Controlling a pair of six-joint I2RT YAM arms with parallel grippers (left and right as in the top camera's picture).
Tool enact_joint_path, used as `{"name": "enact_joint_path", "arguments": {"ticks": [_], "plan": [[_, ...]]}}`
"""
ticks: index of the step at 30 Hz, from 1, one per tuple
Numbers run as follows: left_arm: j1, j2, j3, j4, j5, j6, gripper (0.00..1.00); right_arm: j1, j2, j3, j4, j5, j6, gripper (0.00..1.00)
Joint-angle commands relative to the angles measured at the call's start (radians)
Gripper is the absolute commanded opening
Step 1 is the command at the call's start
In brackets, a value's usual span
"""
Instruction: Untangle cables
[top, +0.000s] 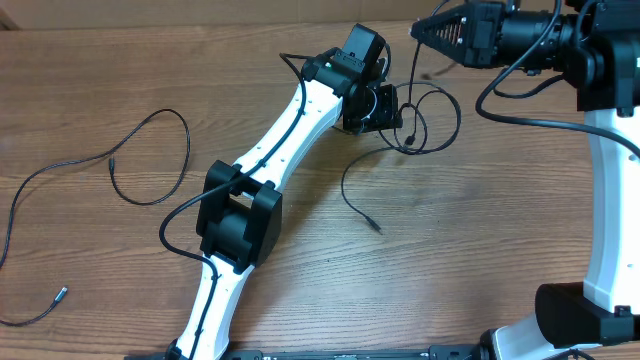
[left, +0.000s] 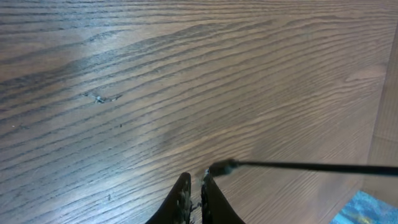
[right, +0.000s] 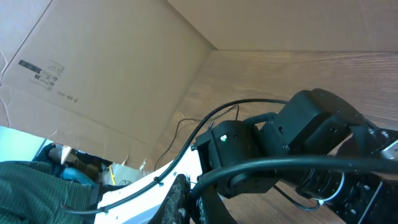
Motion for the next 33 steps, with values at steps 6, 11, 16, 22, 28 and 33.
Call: {"name": "enact_joint_path", "arguments": {"ticks": [6, 11, 16, 22, 28, 33], "plan": [[-0.006, 0.007, 0.003, 0.003, -0.020, 0.006, 0.04, -0.011, -0.029, 0.029, 0.002, 0.003, -0.012, 0.04], [-0.006, 0.007, 0.003, 0.003, -0.019, 0.006, 0.04, -0.042, -0.028, 0.029, -0.011, 0.020, -0.015, 0.04], [-0.006, 0.007, 0.003, 0.004, -0.019, 0.005, 0.04, -0.085, -0.027, 0.029, -0.035, 0.021, -0.015, 0.03], [-0.006, 0.007, 0.003, 0.003, -0.019, 0.006, 0.04, -0.103, -0.023, 0.029, -0.057, 0.087, -0.018, 0.04], [-0.006, 0.007, 0.003, -0.001, -0.019, 0.005, 0.05, -0.104, -0.023, 0.029, -0.084, 0.258, -0.014, 0.04], [-0.006, 0.007, 0.003, -0.012, -0.019, 0.006, 0.04, -0.105, -0.022, 0.029, -0.091, 0.389, -0.010, 0.04]]}}
